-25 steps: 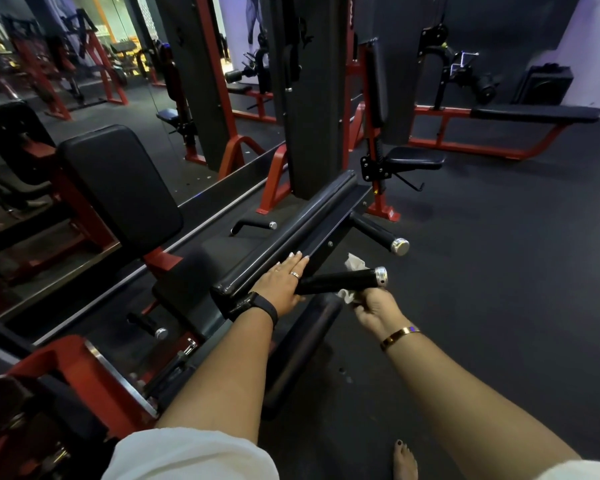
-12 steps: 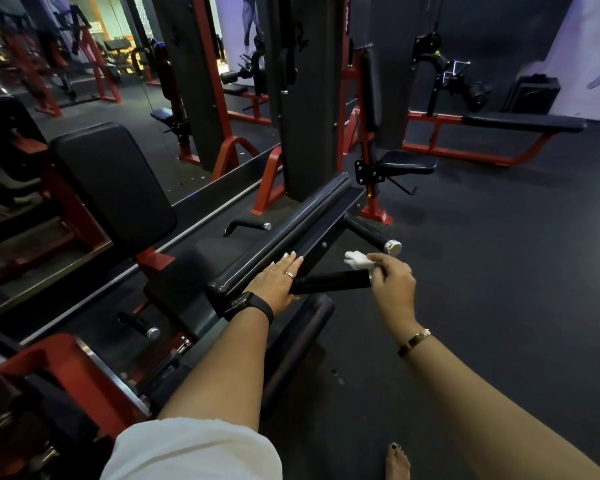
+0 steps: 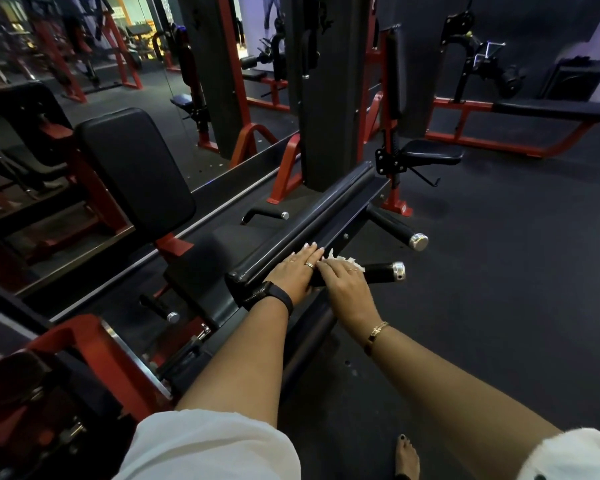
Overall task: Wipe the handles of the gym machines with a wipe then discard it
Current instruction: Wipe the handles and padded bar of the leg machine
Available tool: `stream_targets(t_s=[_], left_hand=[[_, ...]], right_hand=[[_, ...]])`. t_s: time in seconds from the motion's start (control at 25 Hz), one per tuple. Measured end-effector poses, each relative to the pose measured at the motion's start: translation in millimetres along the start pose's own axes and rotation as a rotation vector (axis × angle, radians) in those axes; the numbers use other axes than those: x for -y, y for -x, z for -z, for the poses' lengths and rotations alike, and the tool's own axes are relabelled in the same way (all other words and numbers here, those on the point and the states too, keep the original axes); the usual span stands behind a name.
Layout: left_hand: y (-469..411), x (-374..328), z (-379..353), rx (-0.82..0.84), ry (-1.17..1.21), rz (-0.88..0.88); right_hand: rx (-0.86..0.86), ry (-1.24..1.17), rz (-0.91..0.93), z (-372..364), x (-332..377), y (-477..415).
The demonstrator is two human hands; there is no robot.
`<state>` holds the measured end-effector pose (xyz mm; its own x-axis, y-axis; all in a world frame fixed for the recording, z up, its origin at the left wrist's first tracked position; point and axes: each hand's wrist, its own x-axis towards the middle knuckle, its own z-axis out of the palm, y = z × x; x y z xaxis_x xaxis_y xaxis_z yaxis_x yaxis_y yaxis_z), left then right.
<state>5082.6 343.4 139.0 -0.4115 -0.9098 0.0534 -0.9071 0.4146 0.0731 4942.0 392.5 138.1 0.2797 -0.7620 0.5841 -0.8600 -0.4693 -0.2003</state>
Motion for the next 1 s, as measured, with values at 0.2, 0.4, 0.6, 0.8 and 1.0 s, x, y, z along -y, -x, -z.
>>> stream_targets(t_s=[0.2, 0.4, 0.6, 0.8, 1.0], left_hand=[[-1, 0, -1, 0.005, 0.029, -0.005], [0, 1, 2, 0.009, 0.051, 0.006], [0, 0, 1, -0.003, 0.073, 0.013], [-2, 2, 0, 0.015, 0.088, 0.019], [0, 1, 1, 0.016, 0.101, 0.042]], right_hand=[[-0.137, 0.176, -0.307, 16, -23, 8], [0.167, 0.004, -0.162, -5, 19, -5], [0.003, 0.172, -0.083, 5, -5, 10], [0.097, 0.187, -0.244, -4, 14, 1], [0.069, 0.292, -0.234, 1, 5, 4]])
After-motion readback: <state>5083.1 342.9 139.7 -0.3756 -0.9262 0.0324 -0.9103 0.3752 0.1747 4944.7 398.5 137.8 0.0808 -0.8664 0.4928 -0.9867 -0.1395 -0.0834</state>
